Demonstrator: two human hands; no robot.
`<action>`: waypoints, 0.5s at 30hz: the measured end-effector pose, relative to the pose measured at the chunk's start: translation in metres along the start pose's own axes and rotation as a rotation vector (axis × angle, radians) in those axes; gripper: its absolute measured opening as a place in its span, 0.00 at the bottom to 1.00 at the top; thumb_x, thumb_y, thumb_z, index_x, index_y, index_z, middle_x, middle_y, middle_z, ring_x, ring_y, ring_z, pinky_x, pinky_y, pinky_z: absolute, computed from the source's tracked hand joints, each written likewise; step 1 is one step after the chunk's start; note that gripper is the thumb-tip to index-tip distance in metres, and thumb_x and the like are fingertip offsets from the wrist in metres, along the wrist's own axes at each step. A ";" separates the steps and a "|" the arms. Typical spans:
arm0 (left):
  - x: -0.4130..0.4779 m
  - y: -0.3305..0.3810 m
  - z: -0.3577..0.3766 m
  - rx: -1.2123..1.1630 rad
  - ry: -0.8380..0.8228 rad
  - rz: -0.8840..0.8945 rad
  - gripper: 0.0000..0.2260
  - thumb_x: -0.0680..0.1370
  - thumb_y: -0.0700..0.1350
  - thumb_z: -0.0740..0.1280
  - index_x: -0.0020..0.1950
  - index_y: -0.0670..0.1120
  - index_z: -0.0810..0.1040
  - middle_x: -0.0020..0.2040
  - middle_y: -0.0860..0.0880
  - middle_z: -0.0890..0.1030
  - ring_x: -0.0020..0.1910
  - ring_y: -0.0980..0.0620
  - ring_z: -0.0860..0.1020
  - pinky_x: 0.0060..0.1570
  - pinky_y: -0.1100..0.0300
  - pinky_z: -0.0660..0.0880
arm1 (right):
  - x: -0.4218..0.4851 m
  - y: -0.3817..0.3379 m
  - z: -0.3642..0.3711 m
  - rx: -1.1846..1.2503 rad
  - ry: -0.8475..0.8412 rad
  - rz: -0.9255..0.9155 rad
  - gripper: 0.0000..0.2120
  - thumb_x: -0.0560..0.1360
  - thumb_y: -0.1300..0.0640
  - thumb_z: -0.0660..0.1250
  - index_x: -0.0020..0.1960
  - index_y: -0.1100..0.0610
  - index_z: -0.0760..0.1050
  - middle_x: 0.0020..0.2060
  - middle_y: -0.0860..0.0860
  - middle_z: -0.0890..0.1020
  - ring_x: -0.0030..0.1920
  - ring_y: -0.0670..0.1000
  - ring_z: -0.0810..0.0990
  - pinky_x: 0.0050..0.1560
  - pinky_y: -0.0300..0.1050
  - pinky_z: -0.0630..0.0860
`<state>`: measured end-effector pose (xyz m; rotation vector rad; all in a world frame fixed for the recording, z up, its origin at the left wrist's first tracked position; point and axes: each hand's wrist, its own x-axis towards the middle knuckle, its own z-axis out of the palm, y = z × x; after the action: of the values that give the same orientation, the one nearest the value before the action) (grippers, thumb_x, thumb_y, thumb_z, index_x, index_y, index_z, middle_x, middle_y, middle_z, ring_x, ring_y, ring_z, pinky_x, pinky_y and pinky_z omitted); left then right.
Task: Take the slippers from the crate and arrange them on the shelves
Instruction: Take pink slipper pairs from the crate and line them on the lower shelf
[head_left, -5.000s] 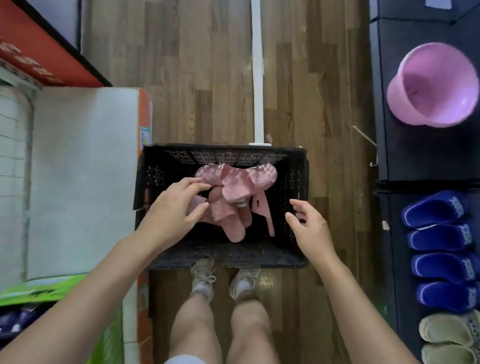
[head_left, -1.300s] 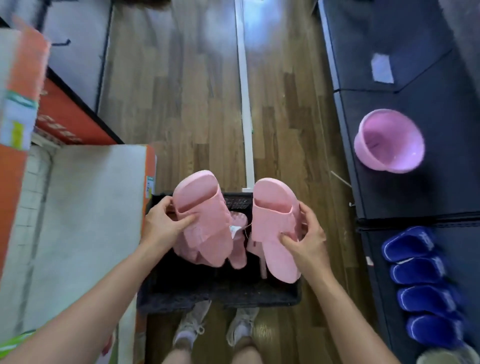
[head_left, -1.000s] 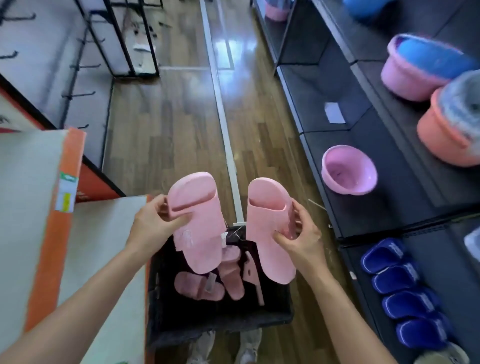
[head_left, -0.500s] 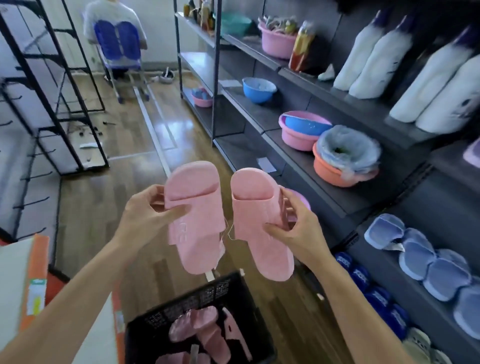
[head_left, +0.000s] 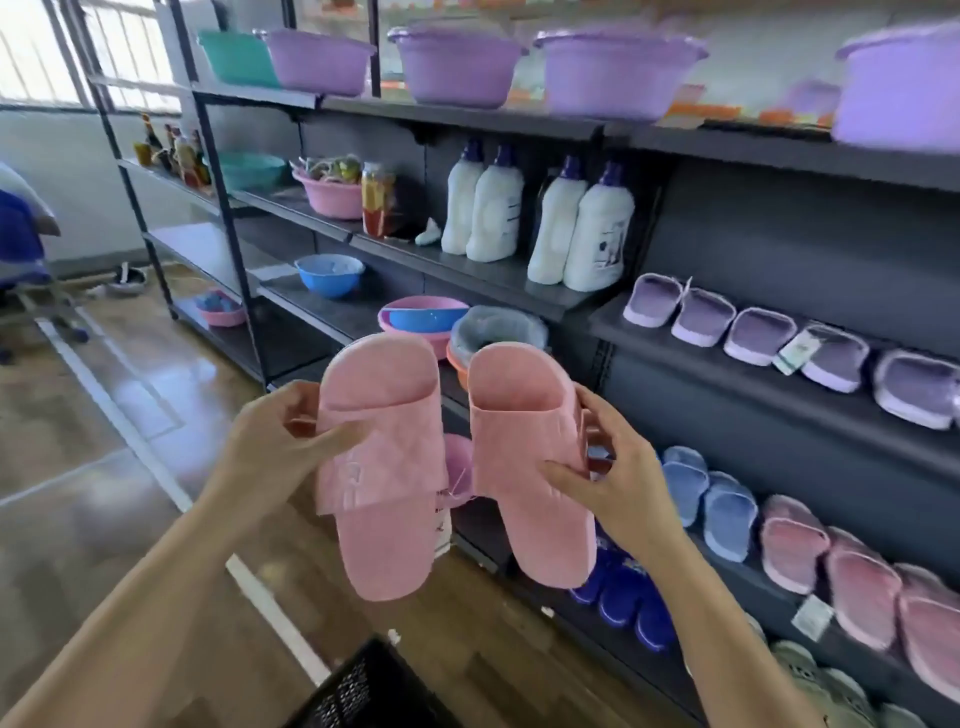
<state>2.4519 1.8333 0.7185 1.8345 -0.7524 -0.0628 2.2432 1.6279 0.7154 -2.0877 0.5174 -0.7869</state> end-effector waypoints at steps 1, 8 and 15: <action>0.002 0.011 0.011 0.008 -0.006 0.038 0.11 0.68 0.41 0.75 0.41 0.54 0.76 0.34 0.60 0.81 0.33 0.65 0.77 0.34 0.74 0.73 | -0.003 0.002 -0.014 -0.010 0.026 -0.001 0.33 0.66 0.59 0.76 0.64 0.39 0.64 0.52 0.36 0.77 0.53 0.39 0.76 0.45 0.25 0.71; -0.006 0.095 0.102 -0.061 -0.151 0.150 0.18 0.68 0.46 0.75 0.55 0.44 0.78 0.45 0.49 0.82 0.43 0.49 0.80 0.39 0.60 0.75 | -0.041 0.019 -0.127 0.056 0.252 0.034 0.32 0.65 0.61 0.76 0.64 0.43 0.69 0.47 0.44 0.80 0.46 0.47 0.77 0.44 0.35 0.76; -0.037 0.176 0.200 -0.215 -0.296 0.254 0.20 0.60 0.59 0.77 0.47 0.54 0.78 0.38 0.56 0.83 0.35 0.58 0.81 0.30 0.69 0.75 | -0.096 0.041 -0.243 0.062 0.444 0.072 0.32 0.66 0.64 0.75 0.66 0.50 0.69 0.48 0.47 0.80 0.46 0.49 0.80 0.46 0.43 0.80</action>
<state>2.2631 1.6514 0.7795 1.5301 -1.1363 -0.2452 2.0037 1.5265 0.7607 -1.8269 0.7900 -1.2157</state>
